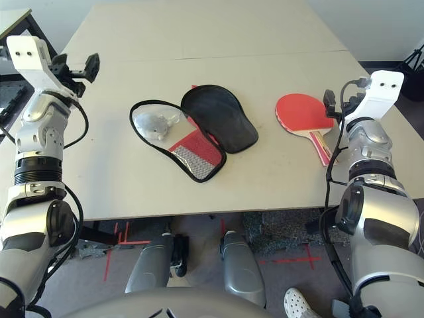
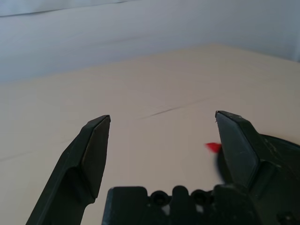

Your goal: Store the ping-pong paddle in its case and zip it.

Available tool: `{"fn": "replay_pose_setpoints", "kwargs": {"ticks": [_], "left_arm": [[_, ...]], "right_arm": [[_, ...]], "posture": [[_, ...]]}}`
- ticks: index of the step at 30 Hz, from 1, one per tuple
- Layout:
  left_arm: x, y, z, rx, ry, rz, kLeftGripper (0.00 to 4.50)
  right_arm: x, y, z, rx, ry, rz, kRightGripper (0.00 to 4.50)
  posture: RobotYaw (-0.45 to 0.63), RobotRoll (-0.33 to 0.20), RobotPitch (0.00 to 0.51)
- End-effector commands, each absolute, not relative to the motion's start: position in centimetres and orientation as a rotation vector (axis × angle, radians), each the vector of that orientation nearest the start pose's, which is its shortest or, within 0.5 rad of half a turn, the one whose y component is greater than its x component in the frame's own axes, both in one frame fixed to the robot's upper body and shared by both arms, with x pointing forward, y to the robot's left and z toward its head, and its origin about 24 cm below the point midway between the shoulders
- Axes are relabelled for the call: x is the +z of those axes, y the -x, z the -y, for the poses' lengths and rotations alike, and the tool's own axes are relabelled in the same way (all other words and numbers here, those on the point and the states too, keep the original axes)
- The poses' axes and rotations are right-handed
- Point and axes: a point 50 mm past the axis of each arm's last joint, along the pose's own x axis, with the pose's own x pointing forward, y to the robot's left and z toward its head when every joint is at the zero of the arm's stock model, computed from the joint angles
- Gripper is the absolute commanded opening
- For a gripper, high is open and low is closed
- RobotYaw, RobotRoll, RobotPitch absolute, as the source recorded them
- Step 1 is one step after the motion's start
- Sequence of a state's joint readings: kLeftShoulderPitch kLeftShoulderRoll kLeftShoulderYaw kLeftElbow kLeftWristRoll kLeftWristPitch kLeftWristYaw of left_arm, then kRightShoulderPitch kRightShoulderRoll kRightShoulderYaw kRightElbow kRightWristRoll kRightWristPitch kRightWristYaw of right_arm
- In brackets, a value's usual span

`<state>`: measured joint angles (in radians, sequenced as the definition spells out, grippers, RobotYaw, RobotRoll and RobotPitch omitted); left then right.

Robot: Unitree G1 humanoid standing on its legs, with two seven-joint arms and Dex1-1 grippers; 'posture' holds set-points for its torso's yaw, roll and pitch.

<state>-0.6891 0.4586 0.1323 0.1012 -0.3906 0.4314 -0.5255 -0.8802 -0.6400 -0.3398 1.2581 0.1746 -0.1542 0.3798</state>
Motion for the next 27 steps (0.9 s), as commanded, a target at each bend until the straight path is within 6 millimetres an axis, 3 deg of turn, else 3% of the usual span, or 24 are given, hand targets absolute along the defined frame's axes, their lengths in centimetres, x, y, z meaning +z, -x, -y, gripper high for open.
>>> {"fn": "replay_pose_setpoints", "kwargs": {"ticks": [1,7,10,15,22,27], "left_arm": [[22.2,-32.3,-16.7,-0.756,-0.101,0.122,4.5],[21.9,-29.2,-13.9,-1.031,-0.223,-0.047,4.5],[21.2,-28.4,-13.3,-1.086,-0.274,-0.113,4.5],[19.5,-28.6,-13.0,-1.085,-0.333,-0.172,4.5],[19.3,-28.7,-12.5,-1.089,-0.335,-0.168,4.5],[19.1,-28.7,-12.4,-1.086,-0.347,-0.167,4.5]], "right_arm": [[12.8,-35.6,33.9,-0.124,0.02,-0.095,4.47],[13.7,-35.7,34.1,-0.038,0.045,-0.131,4.47],[13.7,-35.5,34.1,0.037,0.097,-0.218,4.47],[14.3,-35.0,34.5,0.118,0.156,-0.464,4.47],[15.0,-34.0,34.4,0.12,0.102,-0.737,4.47],[14.9,-33.6,33.7,0.115,0.093,-0.828,4.47]], "posture": [[0.02,0.0,0.146],[0.02,0.0,0.147],[0.01,0.0,0.148],[0.0,0.0,0.151],[-0.01,0.0,0.151],[0.0,0.0,0.151]]}}
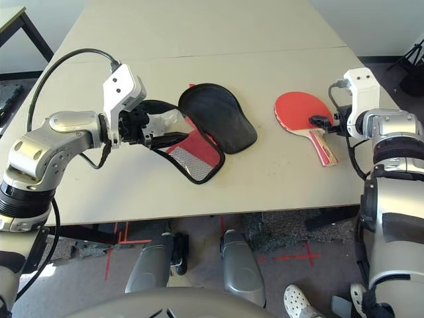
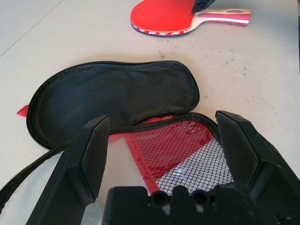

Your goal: Store the ping-pong paddle in its case and zip it.

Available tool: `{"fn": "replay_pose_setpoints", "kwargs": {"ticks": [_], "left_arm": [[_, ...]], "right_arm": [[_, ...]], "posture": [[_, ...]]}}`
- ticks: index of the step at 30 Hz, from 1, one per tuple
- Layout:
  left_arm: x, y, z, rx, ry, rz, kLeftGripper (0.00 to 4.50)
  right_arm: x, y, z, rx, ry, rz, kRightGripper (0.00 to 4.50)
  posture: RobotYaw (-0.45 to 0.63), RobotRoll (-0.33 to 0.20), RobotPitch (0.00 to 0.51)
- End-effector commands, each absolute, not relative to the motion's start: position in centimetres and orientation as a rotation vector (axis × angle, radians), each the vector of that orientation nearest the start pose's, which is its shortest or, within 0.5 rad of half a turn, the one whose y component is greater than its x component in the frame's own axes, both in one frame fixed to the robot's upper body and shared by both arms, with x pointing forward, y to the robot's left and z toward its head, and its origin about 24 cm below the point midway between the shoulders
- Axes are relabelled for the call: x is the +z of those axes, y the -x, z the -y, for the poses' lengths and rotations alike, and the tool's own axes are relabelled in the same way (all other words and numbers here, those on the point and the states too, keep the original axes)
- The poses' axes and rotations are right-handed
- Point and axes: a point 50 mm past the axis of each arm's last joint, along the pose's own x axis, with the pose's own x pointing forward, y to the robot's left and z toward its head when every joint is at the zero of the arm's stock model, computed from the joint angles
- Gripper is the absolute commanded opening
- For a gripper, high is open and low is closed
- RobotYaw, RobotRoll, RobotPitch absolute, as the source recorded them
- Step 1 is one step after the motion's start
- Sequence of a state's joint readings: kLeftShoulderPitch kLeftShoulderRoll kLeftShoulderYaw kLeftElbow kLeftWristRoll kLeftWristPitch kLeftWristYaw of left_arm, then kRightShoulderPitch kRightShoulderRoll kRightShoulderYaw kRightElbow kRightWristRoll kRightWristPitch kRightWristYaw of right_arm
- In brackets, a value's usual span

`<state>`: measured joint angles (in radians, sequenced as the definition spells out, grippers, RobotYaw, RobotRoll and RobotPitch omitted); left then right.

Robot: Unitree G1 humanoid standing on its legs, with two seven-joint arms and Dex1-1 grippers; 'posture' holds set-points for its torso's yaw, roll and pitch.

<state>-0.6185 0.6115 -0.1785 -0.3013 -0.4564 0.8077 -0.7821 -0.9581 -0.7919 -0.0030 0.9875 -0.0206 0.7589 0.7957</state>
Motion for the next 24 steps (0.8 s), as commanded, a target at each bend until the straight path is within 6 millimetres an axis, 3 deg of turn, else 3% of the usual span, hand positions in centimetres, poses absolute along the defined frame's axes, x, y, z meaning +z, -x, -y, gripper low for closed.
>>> {"fn": "replay_pose_setpoints", "kwargs": {"ticks": [1,14,24], "left_arm": [[19.0,-28.7,-12.4,-1.087,-0.349,-0.168,4.5],[18.7,-28.7,-12.0,-1.089,-0.371,-0.174,4.5],[18.4,-28.9,-11.9,-1.081,-0.373,-0.173,4.5]], "right_arm": [[14.7,-33.6,33.5,0.108,0.081,-0.846,4.47],[11.4,-32.1,31.9,0.043,0.026,-1.008,4.47],[10.4,-30.2,31.5,0.025,0.001,-1.05,4.47]], "posture": [[0.0,0.0,0.151],[0.01,0.0,0.156],[0.01,0.0,0.165]]}}
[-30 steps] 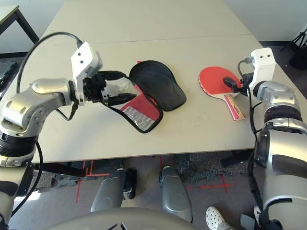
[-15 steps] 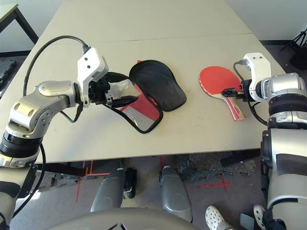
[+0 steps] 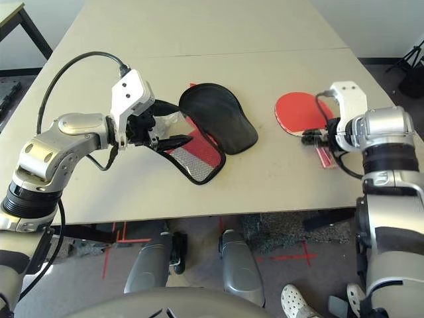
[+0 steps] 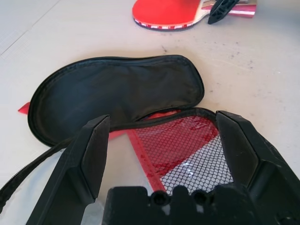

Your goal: Store the ping-pong paddle in its case and zip it.

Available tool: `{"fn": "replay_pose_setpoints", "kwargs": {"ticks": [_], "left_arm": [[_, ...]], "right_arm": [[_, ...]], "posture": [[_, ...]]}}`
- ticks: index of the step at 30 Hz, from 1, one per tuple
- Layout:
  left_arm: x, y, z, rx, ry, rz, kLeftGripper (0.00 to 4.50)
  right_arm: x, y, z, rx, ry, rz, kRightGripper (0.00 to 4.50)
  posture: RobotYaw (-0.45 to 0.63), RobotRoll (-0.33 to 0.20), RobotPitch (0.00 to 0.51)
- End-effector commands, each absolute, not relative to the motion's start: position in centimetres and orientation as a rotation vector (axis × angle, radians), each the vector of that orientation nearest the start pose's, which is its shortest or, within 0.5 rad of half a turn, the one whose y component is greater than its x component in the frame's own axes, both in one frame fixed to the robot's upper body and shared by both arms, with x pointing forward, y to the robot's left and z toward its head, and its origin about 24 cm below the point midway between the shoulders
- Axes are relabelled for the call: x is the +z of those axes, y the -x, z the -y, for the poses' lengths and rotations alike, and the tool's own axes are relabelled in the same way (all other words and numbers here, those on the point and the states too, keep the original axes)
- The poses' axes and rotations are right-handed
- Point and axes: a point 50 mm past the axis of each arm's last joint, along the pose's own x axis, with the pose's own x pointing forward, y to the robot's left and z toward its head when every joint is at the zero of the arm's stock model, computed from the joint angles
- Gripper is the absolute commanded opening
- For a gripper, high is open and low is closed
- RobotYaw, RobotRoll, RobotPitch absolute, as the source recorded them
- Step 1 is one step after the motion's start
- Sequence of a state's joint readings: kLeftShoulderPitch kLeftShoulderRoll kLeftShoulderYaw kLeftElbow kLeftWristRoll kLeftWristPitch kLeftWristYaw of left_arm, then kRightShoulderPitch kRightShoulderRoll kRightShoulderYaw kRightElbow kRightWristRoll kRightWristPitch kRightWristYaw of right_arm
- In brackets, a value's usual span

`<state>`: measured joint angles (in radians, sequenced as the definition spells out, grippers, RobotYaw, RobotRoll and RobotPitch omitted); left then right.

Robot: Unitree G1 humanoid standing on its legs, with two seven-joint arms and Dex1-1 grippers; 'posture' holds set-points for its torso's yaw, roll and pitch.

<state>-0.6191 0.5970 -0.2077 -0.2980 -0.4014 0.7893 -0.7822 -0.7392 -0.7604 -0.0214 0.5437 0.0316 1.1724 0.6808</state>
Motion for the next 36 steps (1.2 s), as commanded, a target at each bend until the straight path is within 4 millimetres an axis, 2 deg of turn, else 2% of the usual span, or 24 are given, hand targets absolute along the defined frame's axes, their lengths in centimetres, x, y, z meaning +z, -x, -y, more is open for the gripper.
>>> {"fn": "replay_pose_setpoints", "kwargs": {"ticks": [1,4,5,7,14,15,24,28,36], "left_arm": [[18.4,-28.9,-11.9,-1.082,-0.374,-0.173,4.5],[18.4,-29.0,-11.9,-1.077,-0.37,-0.17,4.5],[18.4,-29.0,-11.9,-1.076,-0.37,-0.17,4.5],[18.4,-29.1,-11.8,-1.078,-0.374,-0.169,4.5],[18.3,-29.2,-11.9,-1.074,-0.374,-0.167,4.5],[18.3,-29.1,-11.9,-1.073,-0.374,-0.169,4.5],[18.2,-29.1,-12.2,-1.06,-0.373,-0.174,4.5],[18.1,-29.0,-12.2,-1.056,-0.376,-0.177,4.5],[18.1,-29.1,-12.1,-1.052,-0.378,-0.178,4.5]], "right_arm": [[10.3,-30.0,31.5,0.022,-0.003,-1.05,4.47],[10.1,-29.8,31.4,0.015,0.0,-1.04,4.47],[10.1,-29.8,31.4,0.01,0.008,-1.034,4.09],[10.3,-30.0,31.4,0.008,0.031,-1.012,3.63],[12.3,-31.1,30.6,0.053,0.115,-0.867,1.21],[12.7,-31.3,30.1,0.068,0.126,-0.835,1.09],[15.5,-32.6,25.0,0.219,0.181,-0.635,1.09],[16.6,-33.0,21.4,0.299,0.173,-0.548,1.09],[16.2,-33.4,15.9,0.377,0.153,-0.531,1.09]], "posture": [[0.01,0.0,0.165],[0.01,0.0,0.165],[0.01,0.0,0.165],[0.0,0.0,0.166],[0.01,0.0,0.168],[0.01,0.0,0.168],[0.03,0.0,0.169],[0.03,0.0,0.168],[0.04,0.0,0.167]]}}
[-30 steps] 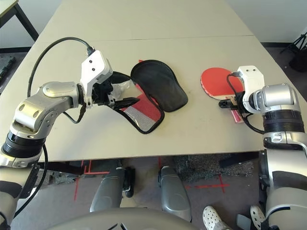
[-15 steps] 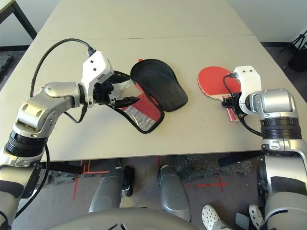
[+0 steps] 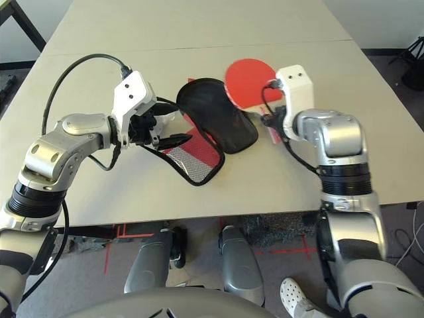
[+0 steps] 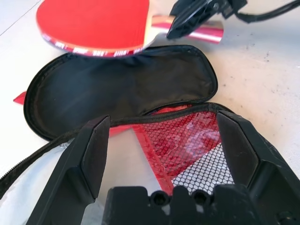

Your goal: Store the ping-pong paddle in its case and zip it.

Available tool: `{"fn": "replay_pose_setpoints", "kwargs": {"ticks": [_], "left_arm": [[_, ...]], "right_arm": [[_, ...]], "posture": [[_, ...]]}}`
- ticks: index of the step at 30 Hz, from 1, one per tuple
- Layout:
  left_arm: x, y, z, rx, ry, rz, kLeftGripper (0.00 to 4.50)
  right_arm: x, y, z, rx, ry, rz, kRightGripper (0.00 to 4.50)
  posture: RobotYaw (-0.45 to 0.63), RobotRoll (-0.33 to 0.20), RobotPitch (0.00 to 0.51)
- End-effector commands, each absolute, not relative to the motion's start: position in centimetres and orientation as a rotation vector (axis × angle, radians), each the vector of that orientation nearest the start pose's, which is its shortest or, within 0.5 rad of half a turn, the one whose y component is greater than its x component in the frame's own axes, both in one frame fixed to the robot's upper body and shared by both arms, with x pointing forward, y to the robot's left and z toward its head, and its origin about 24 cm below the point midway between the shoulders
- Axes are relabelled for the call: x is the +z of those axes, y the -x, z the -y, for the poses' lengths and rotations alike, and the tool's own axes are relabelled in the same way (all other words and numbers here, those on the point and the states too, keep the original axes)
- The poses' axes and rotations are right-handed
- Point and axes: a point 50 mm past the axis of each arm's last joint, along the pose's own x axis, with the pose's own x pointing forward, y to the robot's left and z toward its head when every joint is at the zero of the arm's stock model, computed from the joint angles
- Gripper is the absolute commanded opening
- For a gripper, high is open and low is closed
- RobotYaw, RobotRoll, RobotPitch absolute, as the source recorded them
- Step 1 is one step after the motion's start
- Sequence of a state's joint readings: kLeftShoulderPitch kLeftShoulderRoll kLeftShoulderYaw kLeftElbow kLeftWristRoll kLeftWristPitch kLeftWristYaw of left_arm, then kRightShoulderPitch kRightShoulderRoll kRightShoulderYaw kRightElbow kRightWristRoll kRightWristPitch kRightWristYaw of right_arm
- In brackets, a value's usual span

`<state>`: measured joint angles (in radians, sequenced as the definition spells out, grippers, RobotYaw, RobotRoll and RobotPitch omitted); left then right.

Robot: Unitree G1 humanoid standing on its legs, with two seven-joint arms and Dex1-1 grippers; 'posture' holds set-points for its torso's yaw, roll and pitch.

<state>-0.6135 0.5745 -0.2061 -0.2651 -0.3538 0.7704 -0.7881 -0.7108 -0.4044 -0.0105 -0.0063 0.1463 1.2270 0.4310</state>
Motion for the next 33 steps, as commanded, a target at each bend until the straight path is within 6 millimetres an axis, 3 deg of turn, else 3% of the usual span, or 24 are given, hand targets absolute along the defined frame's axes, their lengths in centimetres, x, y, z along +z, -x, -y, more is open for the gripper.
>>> {"fn": "replay_pose_setpoints", "kwargs": {"ticks": [1,7,22,31,33], "left_arm": [[18.1,-29.1,-12.1,-1.051,-0.377,-0.177,4.5],[18.0,-29.0,-12.1,-1.042,-0.375,-0.174,4.5],[17.9,-28.7,-12.1,-1.024,-0.367,-0.168,4.5],[18.6,-28.6,-12.5,-1.011,-0.383,-0.155,4.5],[19.1,-28.6,-13.0,-0.998,-0.404,-0.148,4.5]], "right_arm": [[15.9,-33.4,15.2,0.386,0.158,-0.537,1.09],[14.8,-33.7,13.4,0.406,0.19,-0.565,1.09],[14.8,-35.6,12.7,0.452,0.254,-0.584,1.09],[15.6,-35.0,14.0,0.442,0.223,-0.607,4.24],[15.9,-34.7,14.5,0.451,0.223,-0.609,4.47]], "posture": [[0.05,0.0,0.167],[0.07,0.0,0.165],[0.09,0.0,0.162],[0.09,0.0,0.169],[0.09,0.0,0.172]]}}
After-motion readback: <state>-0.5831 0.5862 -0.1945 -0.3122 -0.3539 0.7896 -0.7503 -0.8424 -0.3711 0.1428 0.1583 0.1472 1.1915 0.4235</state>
